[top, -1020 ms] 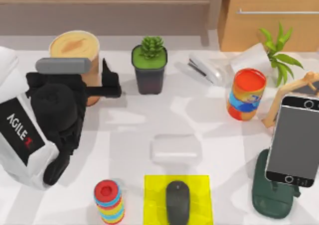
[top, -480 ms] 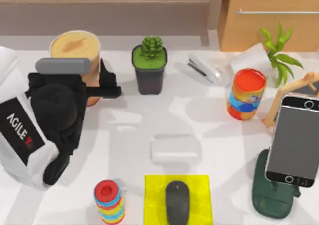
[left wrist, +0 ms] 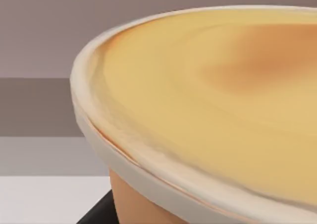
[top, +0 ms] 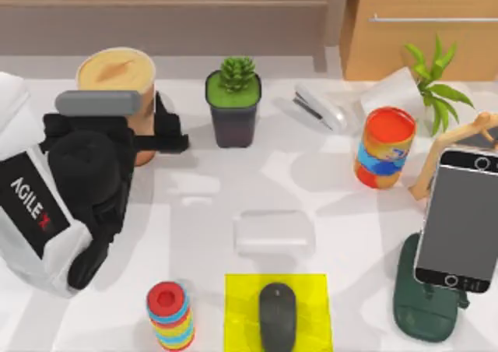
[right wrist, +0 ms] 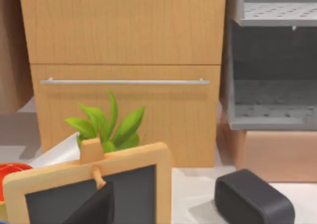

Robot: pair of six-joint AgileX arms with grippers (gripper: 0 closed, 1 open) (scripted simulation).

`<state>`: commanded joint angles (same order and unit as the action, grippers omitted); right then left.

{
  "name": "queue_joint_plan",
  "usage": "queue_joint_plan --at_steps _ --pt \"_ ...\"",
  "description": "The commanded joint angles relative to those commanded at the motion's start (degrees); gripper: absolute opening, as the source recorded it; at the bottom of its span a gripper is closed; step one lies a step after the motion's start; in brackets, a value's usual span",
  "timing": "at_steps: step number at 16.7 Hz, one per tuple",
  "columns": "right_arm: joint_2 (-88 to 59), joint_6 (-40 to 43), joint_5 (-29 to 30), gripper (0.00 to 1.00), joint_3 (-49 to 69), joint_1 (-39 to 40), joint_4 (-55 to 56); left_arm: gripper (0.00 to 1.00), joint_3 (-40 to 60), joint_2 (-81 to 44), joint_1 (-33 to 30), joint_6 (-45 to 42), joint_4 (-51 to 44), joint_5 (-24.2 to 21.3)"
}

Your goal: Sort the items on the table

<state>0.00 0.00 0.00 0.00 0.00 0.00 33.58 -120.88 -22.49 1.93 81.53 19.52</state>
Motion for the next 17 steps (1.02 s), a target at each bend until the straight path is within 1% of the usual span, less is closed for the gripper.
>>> queue_joint_plan --at_steps 7,11,17 --pt "0.00 0.00 0.00 1.00 0.00 0.00 0.00 0.00 -0.06 0.23 -0.09 -0.08 -0.17 0.02" --pt "0.00 0.00 0.00 1.00 0.00 0.00 0.00 0.00 -0.17 2.73 -0.08 -0.10 -2.54 0.04" --pt "0.00 0.00 0.00 1.00 0.00 0.00 0.00 0.00 0.44 3.21 -0.09 -0.17 -2.37 -0.08"
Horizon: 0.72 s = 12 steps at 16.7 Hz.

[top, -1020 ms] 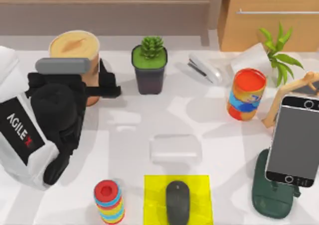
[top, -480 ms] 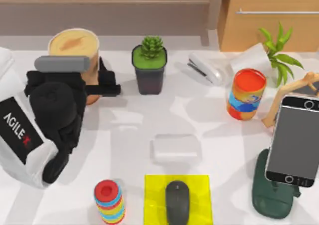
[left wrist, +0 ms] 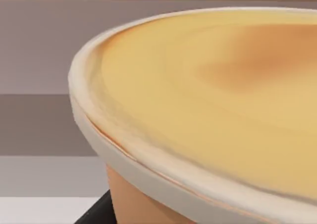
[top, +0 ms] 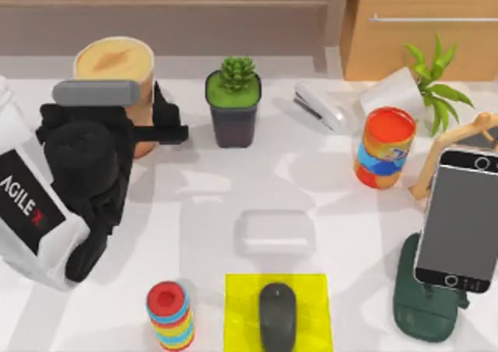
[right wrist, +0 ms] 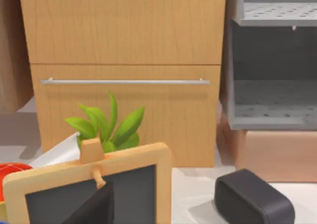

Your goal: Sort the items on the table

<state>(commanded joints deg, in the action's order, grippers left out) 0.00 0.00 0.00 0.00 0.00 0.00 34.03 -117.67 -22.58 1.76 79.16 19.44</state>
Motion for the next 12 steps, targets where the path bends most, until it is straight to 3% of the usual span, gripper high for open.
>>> queue_joint_plan --at_steps 6,12 --pt "0.00 0.00 0.00 1.00 0.00 0.00 0.00 0.00 7.49 7.95 1.01 0.13 -3.38 -3.55" --pt "0.00 0.00 0.00 1.00 0.00 0.00 0.00 0.00 18.39 12.73 6.10 -0.23 -15.62 -9.34"
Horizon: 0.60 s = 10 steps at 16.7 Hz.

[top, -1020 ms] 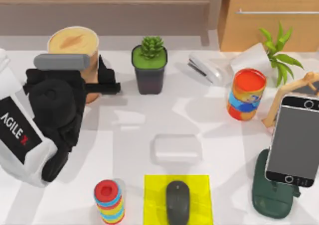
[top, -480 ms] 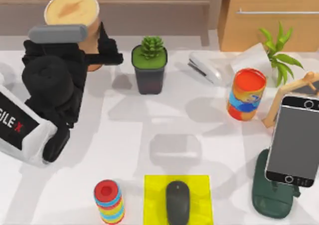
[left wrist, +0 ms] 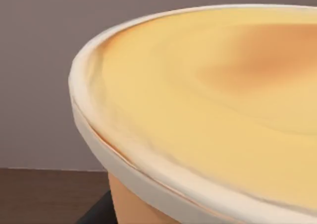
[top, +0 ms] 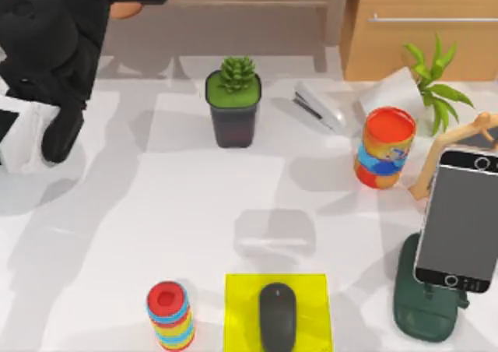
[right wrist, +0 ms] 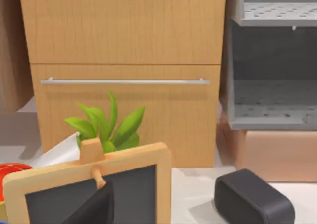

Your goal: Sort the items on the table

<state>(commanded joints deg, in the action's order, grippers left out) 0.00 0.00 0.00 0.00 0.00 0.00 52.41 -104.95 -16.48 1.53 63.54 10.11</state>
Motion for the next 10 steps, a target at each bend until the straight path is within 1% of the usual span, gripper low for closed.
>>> queue_joint_plan --at_steps 10 --pt "0.00 0.00 0.00 1.00 0.00 0.00 0.00 0.00 19.47 -3.70 12.75 -1.46 -26.32 -9.27"
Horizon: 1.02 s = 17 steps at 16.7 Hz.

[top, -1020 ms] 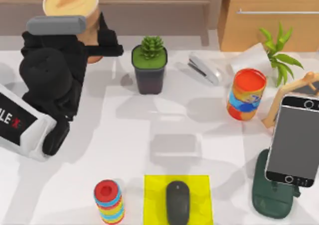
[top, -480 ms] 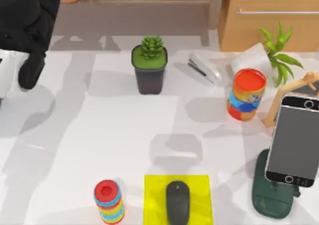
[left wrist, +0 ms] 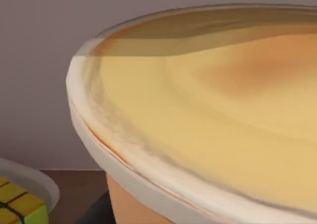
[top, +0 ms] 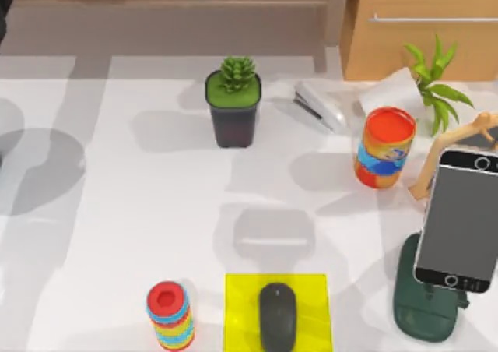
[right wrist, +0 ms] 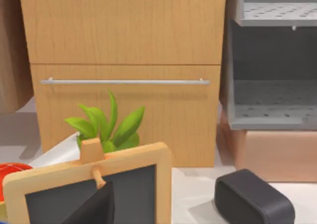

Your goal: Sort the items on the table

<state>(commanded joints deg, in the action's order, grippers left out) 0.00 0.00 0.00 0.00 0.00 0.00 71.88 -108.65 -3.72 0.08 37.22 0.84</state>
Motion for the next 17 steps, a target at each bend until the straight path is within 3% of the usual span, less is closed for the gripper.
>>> queue_joint_plan --at_steps 6,17 --pt "0.00 0.00 0.00 1.00 0.00 0.00 0.00 0.00 6.29 -2.81 3.36 -0.58 -8.92 -3.18" --pt "0.00 0.00 0.00 1.00 0.00 0.00 0.00 0.00 6.38 -2.79 3.27 -0.65 -9.34 -3.29"
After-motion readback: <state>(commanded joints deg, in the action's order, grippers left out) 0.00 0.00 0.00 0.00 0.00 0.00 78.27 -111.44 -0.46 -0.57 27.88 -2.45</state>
